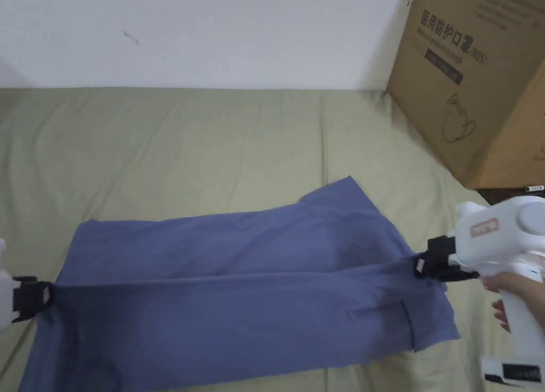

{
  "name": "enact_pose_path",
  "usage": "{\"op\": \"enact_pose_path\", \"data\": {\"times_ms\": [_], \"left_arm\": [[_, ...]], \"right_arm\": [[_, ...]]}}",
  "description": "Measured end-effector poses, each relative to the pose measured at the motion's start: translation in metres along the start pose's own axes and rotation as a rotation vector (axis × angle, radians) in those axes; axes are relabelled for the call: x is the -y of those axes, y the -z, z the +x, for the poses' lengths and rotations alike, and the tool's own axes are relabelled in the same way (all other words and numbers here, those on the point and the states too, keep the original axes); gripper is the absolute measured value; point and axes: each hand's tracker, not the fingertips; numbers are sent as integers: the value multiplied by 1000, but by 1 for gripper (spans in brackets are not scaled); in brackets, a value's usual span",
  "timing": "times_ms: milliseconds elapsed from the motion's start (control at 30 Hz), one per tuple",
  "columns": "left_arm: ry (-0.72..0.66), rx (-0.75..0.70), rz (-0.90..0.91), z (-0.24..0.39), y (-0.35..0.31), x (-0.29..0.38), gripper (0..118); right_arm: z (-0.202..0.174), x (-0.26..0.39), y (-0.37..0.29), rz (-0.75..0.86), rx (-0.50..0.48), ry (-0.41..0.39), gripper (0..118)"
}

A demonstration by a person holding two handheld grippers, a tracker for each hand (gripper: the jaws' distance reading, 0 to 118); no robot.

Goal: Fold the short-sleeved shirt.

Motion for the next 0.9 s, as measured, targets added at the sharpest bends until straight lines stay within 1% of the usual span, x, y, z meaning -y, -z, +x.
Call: {"op": "enact_pose_path", "data": {"times_ms": [33,67,100,133,167,200,233,267,300,333,367,433,467,500,533,567,600,633,667,700,733,767,800,833,900], "left_arm": [[-14,-5,-10,-2,12,-3,3],[-33,-2,-25,-4,24,-5,6],[-39,2,-36,-5,31,-7,15],[-43,2,-43,-6,36,-8,43],[-49,1,-47,-5,37,-6,78],[-53,4,-51,-5,37,-4,108],[-55,3,-52,-4,35,-1,118],[-54,10,-35,-4,30,3,113],[-56,24,25,-3,21,7,113],[-64,23,8,-3,14,12,113],[-83,17,8,-1,5,18,113],[-155,90,63,0,-23,36,113],[-175,125,68,1,-36,47,113],[-178,131,66,4,-48,58,113],[-168,104,56,8,-58,67,113],[-158,86,48,14,-70,70,110],[-144,75,60,17,-82,78,97],[-130,68,78,19,-91,84,54],[-110,21,75,23,-98,88,9],[-92,-55,66,25,-102,97,0],[-92,-30,79,27,-107,100,0],[-99,-5,72,26,-110,102,0],[-113,9,61,28,-110,104,0],[-118,-9,55,25,-110,104,0],[-119,-21,26,16,-97,100,0]], "right_arm": [[-1,-8,14,-1,2,22,4],[3,-13,25,-4,5,50,4],[2,-16,33,0,14,72,5],[1,-15,39,13,34,101,13],[-1,-12,41,27,41,100,32],[0,-8,39,52,45,97,67],[-2,-1,37,75,41,79,106],[-3,7,35,89,37,45,118],[-5,16,31,96,44,22,116],[-5,25,20,165,39,10,116],[-7,36,12,170,45,-13,116],[-10,66,-13,237,10,-38,116],[-5,77,-24,267,-16,-49,116],[-5,92,-35,269,-21,-51,116],[-6,107,-45,282,-17,-55,116],[-7,122,-57,324,-13,-67,116],[-11,137,-71,373,-23,-78,114],[-12,148,-81,414,-52,-87,106],[-14,158,-90,454,-77,-96,85],[-16,166,-96,488,-78,-96,44],[-19,170,-100,500,-65,-82,0],[-21,177,-103,471,-49,-87,0],[-20,171,-100,477,-81,-43,0],[-19,169,-97,454,-109,-15,0],[-16,173,-93,444,-115,25,0]]}}
